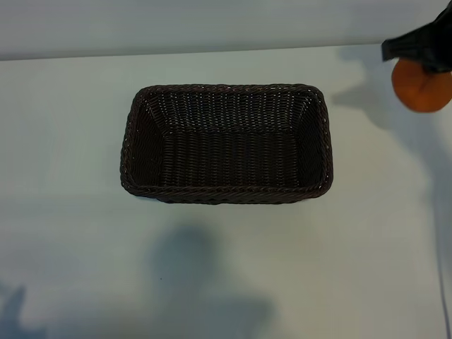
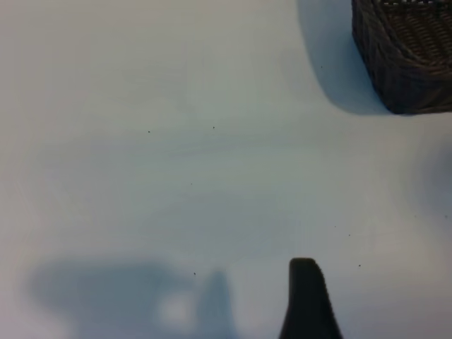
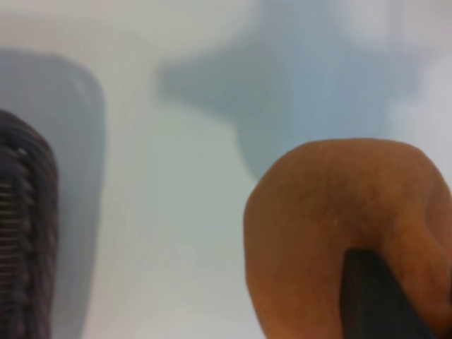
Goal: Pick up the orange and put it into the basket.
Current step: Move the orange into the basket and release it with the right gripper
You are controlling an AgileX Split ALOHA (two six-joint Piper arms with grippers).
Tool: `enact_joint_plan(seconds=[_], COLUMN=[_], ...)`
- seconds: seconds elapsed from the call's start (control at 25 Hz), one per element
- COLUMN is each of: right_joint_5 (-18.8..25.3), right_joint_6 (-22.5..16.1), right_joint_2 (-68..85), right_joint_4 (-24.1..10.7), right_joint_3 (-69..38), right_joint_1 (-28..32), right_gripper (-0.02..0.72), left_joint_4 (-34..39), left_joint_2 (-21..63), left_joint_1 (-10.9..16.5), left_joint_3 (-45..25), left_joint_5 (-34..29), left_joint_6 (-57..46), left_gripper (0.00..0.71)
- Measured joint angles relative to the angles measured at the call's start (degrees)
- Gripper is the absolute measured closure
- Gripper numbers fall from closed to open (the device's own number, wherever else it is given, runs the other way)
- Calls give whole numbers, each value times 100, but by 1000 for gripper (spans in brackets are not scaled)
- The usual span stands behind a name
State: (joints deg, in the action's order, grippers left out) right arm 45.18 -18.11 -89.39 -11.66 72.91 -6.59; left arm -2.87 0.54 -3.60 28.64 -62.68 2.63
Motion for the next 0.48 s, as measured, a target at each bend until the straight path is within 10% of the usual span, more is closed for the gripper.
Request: enact_joint_plan(seconds=[0.48], right_joint_5=[172], right_joint_6=[1120], right_joint_2=[417], right_joint_4=[1166], right_joint_3=[46], right_joint_1=[-266], right_gripper=[596], left_joint_4=[0], left_joint_2=[0], left_joint_1=[0], left_joint_3=[0], left_joint_5=[0], left_joint_6=[5], left_gripper=[224])
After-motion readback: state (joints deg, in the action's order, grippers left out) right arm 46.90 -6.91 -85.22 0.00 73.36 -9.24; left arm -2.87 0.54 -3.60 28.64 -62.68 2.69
